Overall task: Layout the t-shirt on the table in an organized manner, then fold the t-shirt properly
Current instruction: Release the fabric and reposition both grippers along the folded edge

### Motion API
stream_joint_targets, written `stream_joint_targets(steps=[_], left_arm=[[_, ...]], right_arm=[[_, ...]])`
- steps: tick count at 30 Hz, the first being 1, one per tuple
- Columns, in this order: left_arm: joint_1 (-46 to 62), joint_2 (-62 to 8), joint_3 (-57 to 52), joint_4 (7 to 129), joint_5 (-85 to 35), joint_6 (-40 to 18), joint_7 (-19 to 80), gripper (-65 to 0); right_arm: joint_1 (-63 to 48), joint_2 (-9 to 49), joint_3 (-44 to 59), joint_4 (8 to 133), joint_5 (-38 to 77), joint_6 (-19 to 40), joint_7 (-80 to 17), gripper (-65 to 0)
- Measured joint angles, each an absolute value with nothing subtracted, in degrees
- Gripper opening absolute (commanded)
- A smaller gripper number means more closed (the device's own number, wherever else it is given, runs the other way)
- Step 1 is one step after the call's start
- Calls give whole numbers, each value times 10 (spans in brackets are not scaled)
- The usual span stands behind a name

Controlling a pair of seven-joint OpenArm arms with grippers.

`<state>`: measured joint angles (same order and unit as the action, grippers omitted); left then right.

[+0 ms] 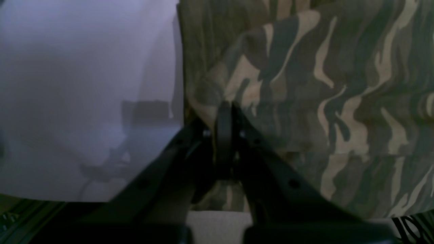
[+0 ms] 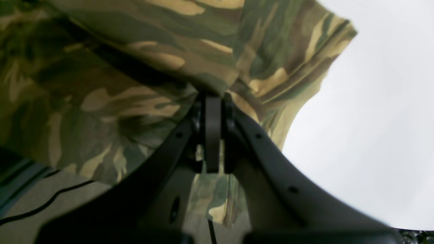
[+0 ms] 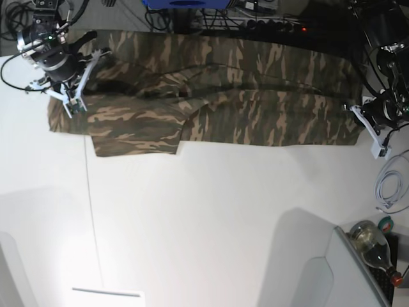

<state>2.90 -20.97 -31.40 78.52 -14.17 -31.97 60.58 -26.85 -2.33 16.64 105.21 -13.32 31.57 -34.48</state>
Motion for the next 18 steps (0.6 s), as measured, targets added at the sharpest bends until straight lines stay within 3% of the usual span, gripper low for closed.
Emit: stream_joint_targets(steps=[18], left_arm=[[28,-205,-272,785,-74,-319,572,-650]], right_arm=[[-258,-21,166,970,-133,314,-338,-650]])
